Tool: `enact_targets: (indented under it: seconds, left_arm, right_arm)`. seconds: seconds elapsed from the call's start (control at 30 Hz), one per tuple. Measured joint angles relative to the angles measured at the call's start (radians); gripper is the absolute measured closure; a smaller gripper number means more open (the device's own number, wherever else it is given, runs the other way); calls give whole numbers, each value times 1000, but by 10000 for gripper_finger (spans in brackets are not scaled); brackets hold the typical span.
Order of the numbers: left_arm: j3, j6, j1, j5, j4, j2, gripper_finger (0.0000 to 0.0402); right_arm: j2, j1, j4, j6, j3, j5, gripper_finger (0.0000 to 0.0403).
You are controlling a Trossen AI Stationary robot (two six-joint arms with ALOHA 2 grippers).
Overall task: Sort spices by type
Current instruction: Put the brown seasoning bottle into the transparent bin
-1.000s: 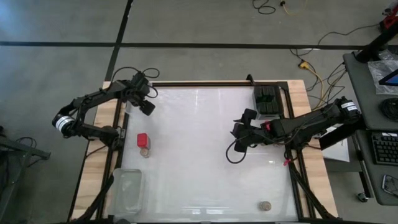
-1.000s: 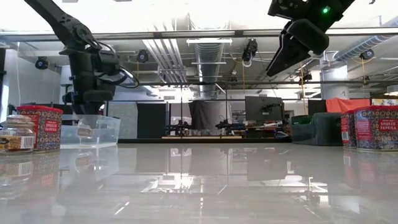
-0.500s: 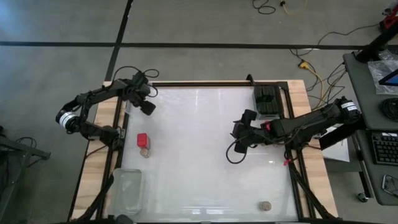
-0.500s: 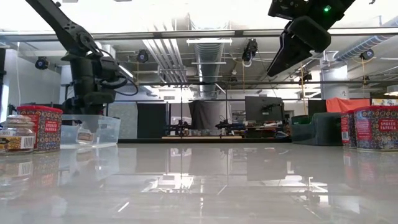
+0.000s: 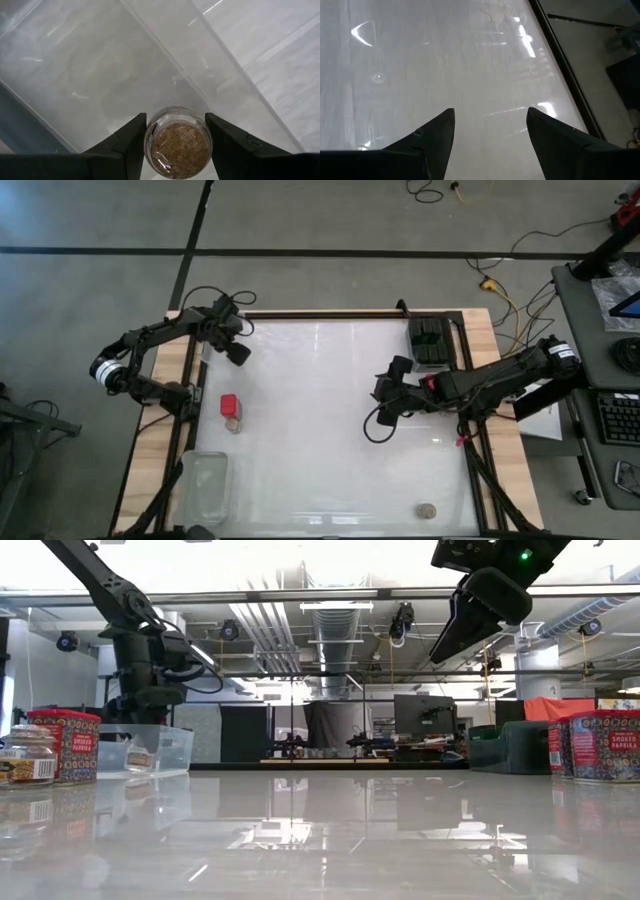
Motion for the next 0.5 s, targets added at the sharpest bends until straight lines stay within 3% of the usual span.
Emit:
enact_targets:
  seconds: [0.5]
  left_arm:
    - [13, 0, 0, 0, -14, -1, 198]
  right_arm:
    - [0, 0, 1, -14, 0, 0, 136]
